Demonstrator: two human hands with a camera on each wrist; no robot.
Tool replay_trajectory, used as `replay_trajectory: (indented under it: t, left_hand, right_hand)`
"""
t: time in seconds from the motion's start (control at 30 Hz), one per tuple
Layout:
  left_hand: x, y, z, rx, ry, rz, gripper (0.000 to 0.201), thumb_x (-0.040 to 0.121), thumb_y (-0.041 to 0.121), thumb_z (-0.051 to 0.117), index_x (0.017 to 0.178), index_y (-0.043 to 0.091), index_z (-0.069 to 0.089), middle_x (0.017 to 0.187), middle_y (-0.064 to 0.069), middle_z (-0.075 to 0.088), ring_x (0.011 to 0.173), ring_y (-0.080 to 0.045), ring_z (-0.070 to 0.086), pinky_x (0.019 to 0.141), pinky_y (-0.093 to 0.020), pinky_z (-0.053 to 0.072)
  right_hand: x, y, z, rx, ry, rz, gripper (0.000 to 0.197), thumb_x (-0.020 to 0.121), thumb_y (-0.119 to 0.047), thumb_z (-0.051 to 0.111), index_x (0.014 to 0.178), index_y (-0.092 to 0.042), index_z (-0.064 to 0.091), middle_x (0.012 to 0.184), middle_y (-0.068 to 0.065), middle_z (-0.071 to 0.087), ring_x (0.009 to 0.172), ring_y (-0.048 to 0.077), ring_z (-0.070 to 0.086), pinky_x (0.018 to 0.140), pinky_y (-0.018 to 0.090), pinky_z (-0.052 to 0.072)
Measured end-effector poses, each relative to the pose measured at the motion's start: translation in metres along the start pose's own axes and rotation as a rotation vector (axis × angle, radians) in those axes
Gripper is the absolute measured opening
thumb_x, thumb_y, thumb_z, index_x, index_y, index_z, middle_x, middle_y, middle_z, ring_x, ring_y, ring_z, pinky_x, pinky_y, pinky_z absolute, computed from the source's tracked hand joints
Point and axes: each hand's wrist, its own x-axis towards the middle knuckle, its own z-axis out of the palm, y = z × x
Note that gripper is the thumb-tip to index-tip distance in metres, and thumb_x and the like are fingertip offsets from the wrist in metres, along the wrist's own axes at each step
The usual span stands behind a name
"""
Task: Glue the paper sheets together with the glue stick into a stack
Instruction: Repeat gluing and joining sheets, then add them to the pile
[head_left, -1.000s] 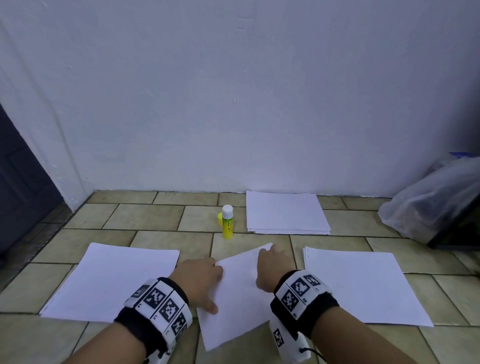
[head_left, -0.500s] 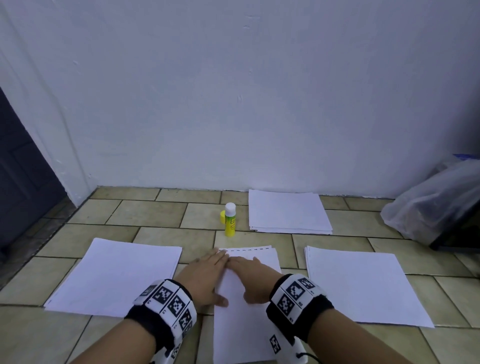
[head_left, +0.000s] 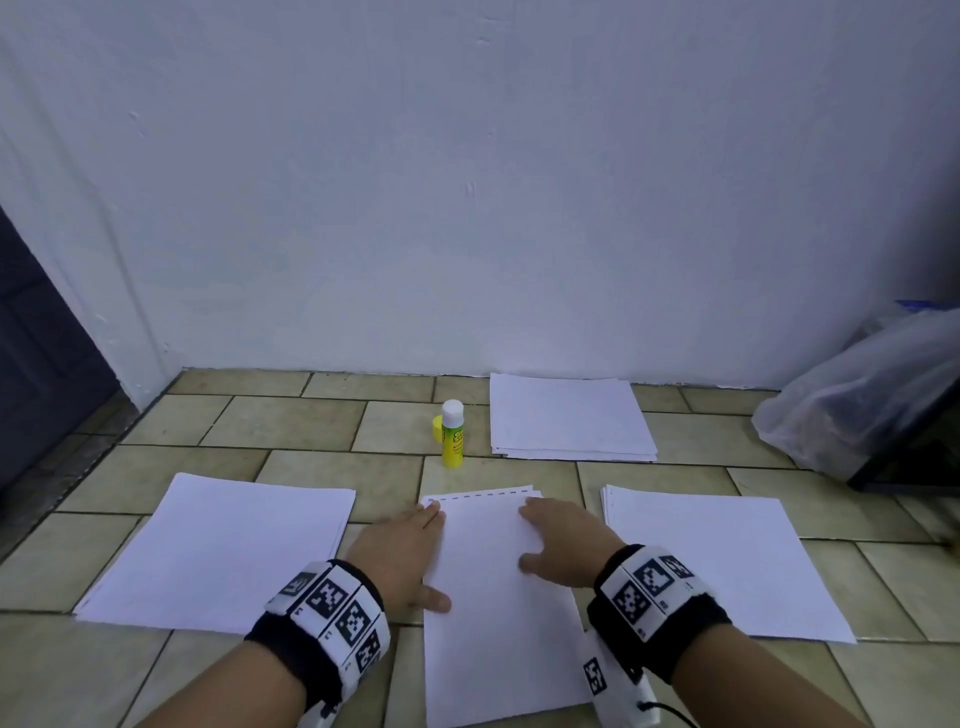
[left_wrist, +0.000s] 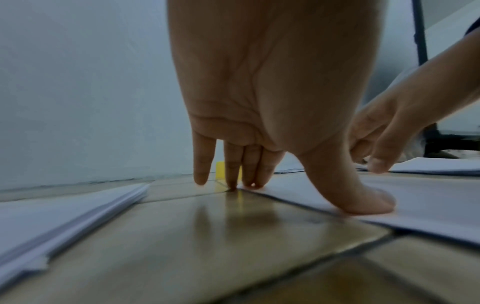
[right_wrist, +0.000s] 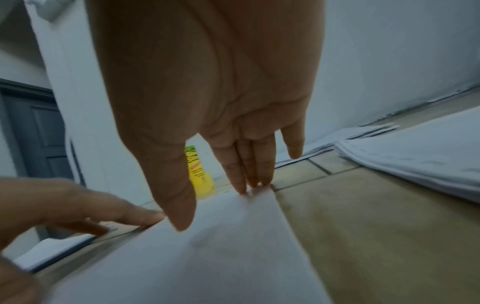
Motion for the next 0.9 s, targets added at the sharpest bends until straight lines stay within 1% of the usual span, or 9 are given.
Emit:
replay_trajectory:
  t: [0.07,0.13,0.23,0.37,0.47,0.53,0.6,0.77,0.9]
  left_hand:
    - [-0.006,0.008,-0.003,0.043,0.011,-0.061,0.096,0.081,0.058,0.063,0.148,0.004,0.022,0.155,-0.011,0.025,0.136,-0.022,0.036,0.107,-0.033,0.035]
    - [-0.013,0.016,-0.007,0.121,-0.010,-0.122,0.079,0.080,0.059,0.064,0.133,0.005,0.041,0.136,-0.010,0.046,0.119,-0.022,0.051,0.095,-0.031,0.041]
    - [-0.019,0.020,-0.006,0.165,-0.075,-0.186,0.065,0.084,0.055,0.062,0.127,0.008,0.047,0.128,-0.008,0.050,0.116,-0.022,0.054,0.091,-0.028,0.041]
    - [-0.020,0.012,-0.008,0.113,-0.011,-0.222,0.052,0.089,0.049,0.058,0.125,0.012,0.050,0.128,-0.005,0.053,0.115,-0.020,0.054,0.089,-0.028,0.041]
    - [-0.010,-0.002,-0.006,-0.005,0.028,-0.076,0.072,0.084,0.046,0.066,0.139,0.013,0.033,0.148,-0.006,0.028,0.132,-0.022,0.036,0.098,-0.034,0.039]
    - [-0.002,-0.011,-0.003,-0.037,-0.006,0.006,0.094,0.083,0.050,0.066,0.151,0.013,0.013,0.159,-0.004,0.003,0.146,-0.021,0.012,0.113,-0.037,0.029]
    - [0.005,-0.018,0.001,-0.010,-0.071,-0.013,0.106,0.085,0.057,0.060,0.153,0.009,-0.005,0.161,-0.003,-0.014,0.148,-0.018,-0.007,0.119,-0.041,0.016]
    - [0.013,-0.024,0.004,0.046,-0.181,-0.057,0.110,0.087,0.066,0.048,0.149,0.004,-0.019,0.157,-0.007,-0.026,0.147,-0.018,-0.017,0.120,-0.044,0.013]
    - [0.012,-0.021,0.003,-0.025,-0.214,-0.113,0.120,0.082,0.067,0.054,0.147,0.001,-0.022,0.155,-0.010,-0.029,0.146,-0.021,-0.020,0.121,-0.043,0.007]
  right_hand:
    - [-0.005,-0.011,0.002,-0.062,0.012,0.014,0.075,0.083,-0.051,0.062,0.140,-0.009,0.037,0.142,0.008,0.034,0.131,0.025,0.032,0.108,0.037,0.033]
    - [-0.013,-0.023,0.005,-0.166,0.040,0.022,0.078,0.079,-0.061,0.062,0.133,-0.009,0.040,0.133,0.010,0.036,0.125,0.027,0.033,0.101,0.039,0.038]
    - [-0.025,-0.035,0.013,-0.152,-0.026,0.034,0.083,0.077,-0.066,0.061,0.134,-0.010,0.038,0.133,0.011,0.036,0.121,0.029,0.039,0.095,0.040,0.042]
    - [-0.024,-0.037,0.021,-0.082,-0.068,-0.050,0.081,0.079,-0.050,0.070,0.137,-0.008,0.033,0.138,0.012,0.029,0.123,0.030,0.035,0.100,0.042,0.041]
    - [-0.015,-0.031,0.019,-0.090,-0.047,-0.147,0.077,0.087,-0.033,0.065,0.149,-0.014,0.023,0.152,0.006,0.018,0.137,0.027,0.021,0.109,0.045,0.031]
    - [-0.007,-0.027,0.015,-0.113,-0.029,-0.179,0.075,0.091,-0.024,0.062,0.151,-0.018,0.018,0.158,0.002,0.011,0.143,0.024,0.014,0.114,0.043,0.024]
    - [0.000,-0.022,0.011,-0.114,-0.024,-0.161,0.077,0.092,-0.025,0.060,0.153,-0.018,0.013,0.161,0.000,0.005,0.146,0.019,0.010,0.117,0.042,0.018]
    - [0.001,0.002,0.000,-0.137,-0.167,-0.119,0.107,0.082,-0.046,0.068,0.152,-0.017,-0.008,0.160,-0.005,-0.012,0.147,0.011,-0.007,0.117,0.050,-0.003]
    - [0.001,0.017,-0.003,-0.153,-0.206,-0.056,0.130,0.069,-0.050,0.079,0.150,-0.013,-0.016,0.159,-0.004,-0.019,0.147,0.013,-0.011,0.117,0.049,-0.005]
